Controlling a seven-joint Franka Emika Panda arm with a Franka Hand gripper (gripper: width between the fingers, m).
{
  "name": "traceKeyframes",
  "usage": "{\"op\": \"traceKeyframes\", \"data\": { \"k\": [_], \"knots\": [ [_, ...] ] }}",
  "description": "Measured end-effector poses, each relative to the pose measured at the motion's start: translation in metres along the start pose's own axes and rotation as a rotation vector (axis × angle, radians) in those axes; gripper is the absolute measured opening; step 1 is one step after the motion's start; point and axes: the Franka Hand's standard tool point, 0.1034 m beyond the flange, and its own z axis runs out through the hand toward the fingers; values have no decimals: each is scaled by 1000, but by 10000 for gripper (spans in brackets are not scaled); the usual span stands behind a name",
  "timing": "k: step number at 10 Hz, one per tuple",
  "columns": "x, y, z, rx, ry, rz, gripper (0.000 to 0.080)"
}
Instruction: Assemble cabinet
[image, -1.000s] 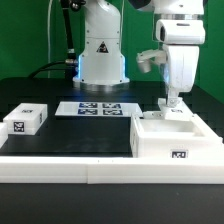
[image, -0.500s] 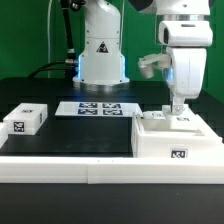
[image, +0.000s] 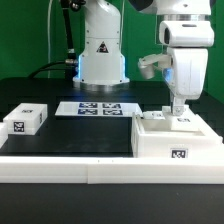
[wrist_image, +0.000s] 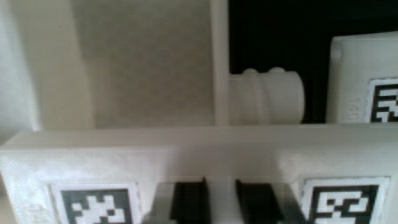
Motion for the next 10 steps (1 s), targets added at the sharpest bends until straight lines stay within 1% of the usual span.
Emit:
{"op": "traceKeyframes", "data": {
  "k": [1,3,5,6,7,8,9,10],
  "knots": [
    [0,9,0,2,-2,1,71],
    [0,35,1,14,-10,13,71],
    [0,52,2,15,-12,15,71],
    [1,57,2,11,-10,11,71],
    [1,57,2,22,-16,7,71],
    [0,57,2,23,-17,8,71],
    [0,57,2,23,-17,9,159],
    [0,57,2,23,-16,9,159]
  ]
}}
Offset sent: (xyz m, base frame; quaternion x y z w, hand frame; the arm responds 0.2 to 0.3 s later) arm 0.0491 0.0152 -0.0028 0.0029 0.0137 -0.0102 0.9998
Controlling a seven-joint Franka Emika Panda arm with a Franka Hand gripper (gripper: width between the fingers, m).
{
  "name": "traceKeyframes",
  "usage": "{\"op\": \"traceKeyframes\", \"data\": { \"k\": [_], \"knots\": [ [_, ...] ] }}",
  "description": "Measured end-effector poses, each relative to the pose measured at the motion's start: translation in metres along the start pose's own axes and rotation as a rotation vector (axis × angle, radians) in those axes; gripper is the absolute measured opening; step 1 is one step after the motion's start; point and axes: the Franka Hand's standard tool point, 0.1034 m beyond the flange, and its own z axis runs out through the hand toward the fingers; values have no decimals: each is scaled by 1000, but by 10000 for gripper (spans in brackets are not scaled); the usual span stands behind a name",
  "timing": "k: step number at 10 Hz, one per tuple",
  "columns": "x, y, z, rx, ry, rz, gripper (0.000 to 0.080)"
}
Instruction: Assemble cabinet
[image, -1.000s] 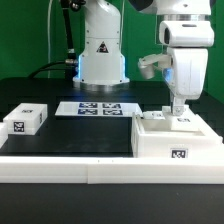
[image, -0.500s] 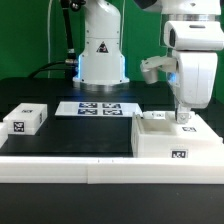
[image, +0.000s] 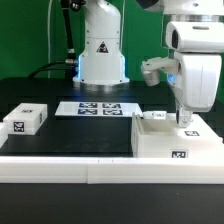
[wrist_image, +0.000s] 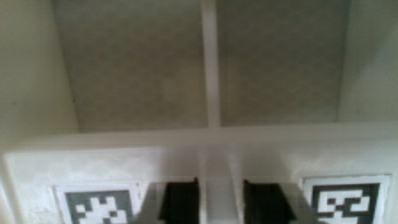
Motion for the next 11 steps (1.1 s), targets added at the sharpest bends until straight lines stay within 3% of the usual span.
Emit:
{"op": "traceKeyframes", "data": {
  "k": [2,3,4,5,8,9,11],
  "knots": [
    [0,0,0,0,0,0,432],
    [0,0,0,0,0,0,432],
    [0,0,0,0,0,0,616],
    [0,0,0,0,0,0,734],
    [0,0,-1,-1,0,0,795],
    [-1,-5,-8,-4,-4,3,795],
    [-4,-34,-30,-7,-20,10,797]
  ]
}}
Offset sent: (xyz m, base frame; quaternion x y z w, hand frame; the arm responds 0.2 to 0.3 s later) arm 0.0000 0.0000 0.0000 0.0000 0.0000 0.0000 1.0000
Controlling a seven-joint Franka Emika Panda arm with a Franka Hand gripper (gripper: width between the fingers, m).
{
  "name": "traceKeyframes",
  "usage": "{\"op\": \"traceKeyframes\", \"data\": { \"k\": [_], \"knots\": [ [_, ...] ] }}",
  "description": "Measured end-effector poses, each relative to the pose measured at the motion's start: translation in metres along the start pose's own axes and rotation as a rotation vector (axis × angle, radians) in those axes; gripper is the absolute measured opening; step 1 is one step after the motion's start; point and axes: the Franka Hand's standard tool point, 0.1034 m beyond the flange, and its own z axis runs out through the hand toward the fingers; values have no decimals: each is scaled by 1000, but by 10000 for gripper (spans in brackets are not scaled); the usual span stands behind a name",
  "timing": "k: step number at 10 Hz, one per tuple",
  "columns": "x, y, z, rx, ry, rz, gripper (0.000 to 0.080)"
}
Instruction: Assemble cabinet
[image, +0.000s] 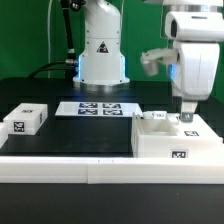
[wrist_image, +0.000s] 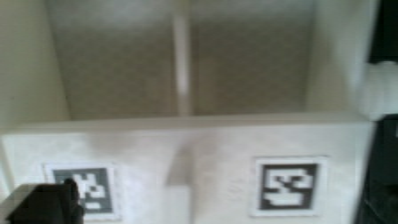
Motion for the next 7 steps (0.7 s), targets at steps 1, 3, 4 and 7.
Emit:
{"op": "traceKeyframes", "data": {
  "k": [1,3,4,7],
  "knots": [
    [-3,-15,-8,1,-8,-1,797],
    [-12,-41,-13,12,-23,29,797],
    [-12,-42,-12,14,-24,29,797],
    [-13,-42,-11,16,-24,31,797]
  ]
}}
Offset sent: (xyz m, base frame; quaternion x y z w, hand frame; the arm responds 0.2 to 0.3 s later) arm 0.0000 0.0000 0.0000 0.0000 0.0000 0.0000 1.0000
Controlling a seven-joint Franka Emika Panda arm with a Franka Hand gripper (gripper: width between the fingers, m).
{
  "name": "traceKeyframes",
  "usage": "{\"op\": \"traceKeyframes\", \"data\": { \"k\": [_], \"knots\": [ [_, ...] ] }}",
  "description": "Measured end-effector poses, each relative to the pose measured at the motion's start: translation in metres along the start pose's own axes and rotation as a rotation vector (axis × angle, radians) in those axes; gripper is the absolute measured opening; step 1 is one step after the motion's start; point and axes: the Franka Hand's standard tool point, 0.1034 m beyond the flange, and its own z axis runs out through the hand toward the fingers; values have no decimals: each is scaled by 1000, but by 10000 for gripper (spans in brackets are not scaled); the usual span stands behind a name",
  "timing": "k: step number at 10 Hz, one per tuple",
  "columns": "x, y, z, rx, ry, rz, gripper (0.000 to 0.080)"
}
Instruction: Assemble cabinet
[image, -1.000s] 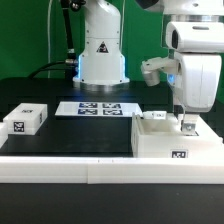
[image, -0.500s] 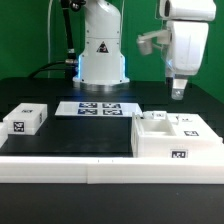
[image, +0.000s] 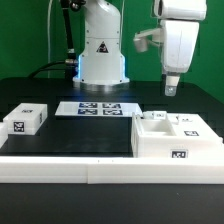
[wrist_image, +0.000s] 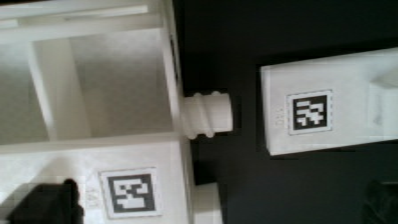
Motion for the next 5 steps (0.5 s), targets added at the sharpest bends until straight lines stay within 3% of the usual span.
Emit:
{"op": "traceKeyframes", "data": {
  "k": [1,2,3,5],
  "knots": [
    [0,-1,0,-4,2,8,797],
    [2,-16,1,-25,15,27,797],
    [0,-38,7,-24,19,15,797],
    [-3,-61,21,-39,45,8,797]
  ]
}}
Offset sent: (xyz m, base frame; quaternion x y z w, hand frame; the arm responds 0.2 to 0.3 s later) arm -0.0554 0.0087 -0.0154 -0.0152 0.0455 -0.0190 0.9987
